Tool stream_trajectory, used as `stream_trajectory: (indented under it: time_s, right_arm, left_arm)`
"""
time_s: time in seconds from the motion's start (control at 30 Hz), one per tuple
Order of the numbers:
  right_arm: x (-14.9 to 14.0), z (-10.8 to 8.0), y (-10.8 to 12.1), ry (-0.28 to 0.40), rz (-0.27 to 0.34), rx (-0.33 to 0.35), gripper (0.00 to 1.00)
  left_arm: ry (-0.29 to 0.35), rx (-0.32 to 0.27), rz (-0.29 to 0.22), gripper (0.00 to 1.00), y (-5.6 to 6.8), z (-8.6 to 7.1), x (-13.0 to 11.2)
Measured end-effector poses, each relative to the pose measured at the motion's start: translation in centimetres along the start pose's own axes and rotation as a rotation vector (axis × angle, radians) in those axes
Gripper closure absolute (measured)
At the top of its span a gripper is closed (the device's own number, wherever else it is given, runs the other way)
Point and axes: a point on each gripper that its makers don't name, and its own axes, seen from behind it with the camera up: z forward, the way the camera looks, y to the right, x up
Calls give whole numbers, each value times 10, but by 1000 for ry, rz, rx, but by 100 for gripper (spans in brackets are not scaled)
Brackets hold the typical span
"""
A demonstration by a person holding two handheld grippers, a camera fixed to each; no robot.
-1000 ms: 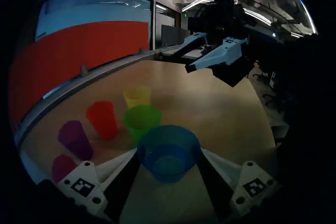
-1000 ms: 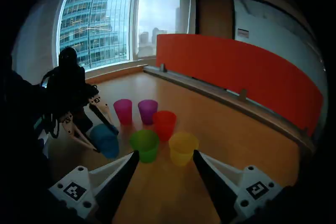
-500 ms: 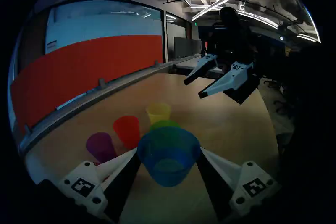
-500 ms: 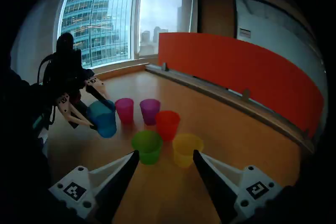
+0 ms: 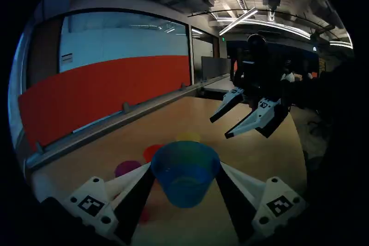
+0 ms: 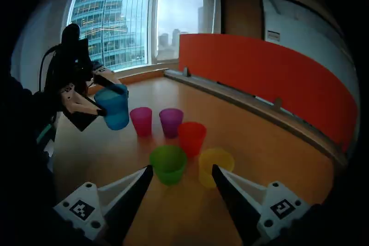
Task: Pour water
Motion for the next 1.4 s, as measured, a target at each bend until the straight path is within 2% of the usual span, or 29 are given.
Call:
stream_trajectory:
  time_s: [0.27,0.47,0.83,1.17,1.4]
  right_arm:
    - [-4,12,-7,-10,0,18,1]
    - [-10,19,-13,-20,2,32,1]
    - [-22,32,-19,-42,17,47,1]
    - [-36,55,-24,-68,25,61,1]
    - [-45,72,-24,-98,20,50,1]
  left_arm:
    - [63,35,1,14,-13,-12,23]
    - [98,44,-3,14,-18,-18,36]
    - [117,70,-5,14,-28,-21,41]
    - [147,90,-5,14,-37,-25,53]
    - [149,98,8,14,-38,-28,58]
